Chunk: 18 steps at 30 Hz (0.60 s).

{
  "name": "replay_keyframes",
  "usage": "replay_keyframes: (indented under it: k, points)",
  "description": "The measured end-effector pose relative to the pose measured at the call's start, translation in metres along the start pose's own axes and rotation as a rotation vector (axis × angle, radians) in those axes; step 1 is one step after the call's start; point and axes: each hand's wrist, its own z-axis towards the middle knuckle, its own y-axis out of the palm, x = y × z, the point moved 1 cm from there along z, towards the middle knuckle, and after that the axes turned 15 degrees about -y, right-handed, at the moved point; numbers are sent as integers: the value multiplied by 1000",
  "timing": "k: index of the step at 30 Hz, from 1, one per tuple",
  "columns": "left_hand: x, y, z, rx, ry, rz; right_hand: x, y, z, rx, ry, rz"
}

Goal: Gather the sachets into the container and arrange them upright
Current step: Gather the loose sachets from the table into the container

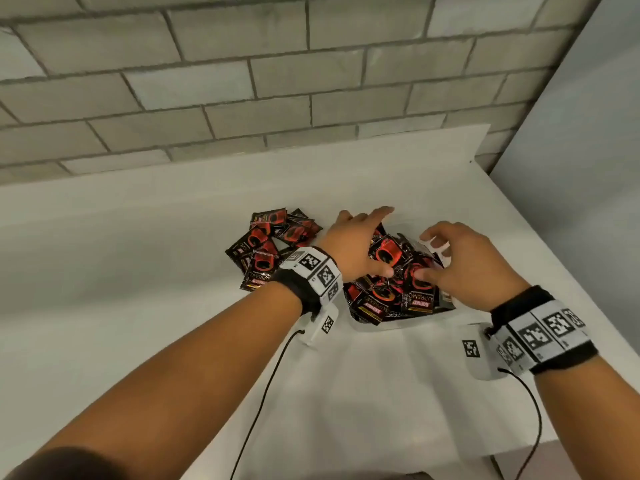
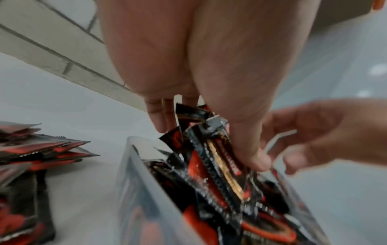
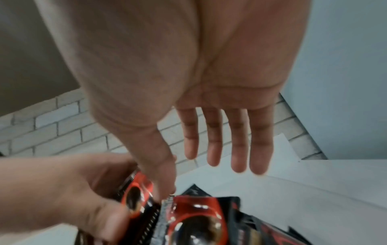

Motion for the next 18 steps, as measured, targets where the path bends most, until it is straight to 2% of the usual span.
replay_keyframes:
  k: [3, 6, 9, 12, 14, 16, 18]
  points:
    - [-6, 11, 0, 15, -38, 123, -14, 3, 5, 73, -195, 59]
    - [-16, 13, -4, -51, -84, 60, -23, 20, 13, -111, -314, 93]
    - [-35, -5, -16, -54, -104, -154, -18, 34, 17, -264, -273, 34]
    - [-77, -33, -33, 71, -152, -228, -16, 31, 21, -243, -190, 0]
    - [-117, -46, -47, 127, -244, -196, -18, 27, 25, -235, -135, -85]
    - [-156, -46, -58, 78, -370, -154, -25, 25, 29, -215, -92, -182]
    - [-180, -33, -68, -17, -421, -78, -40, 24, 35, -117, -109, -166]
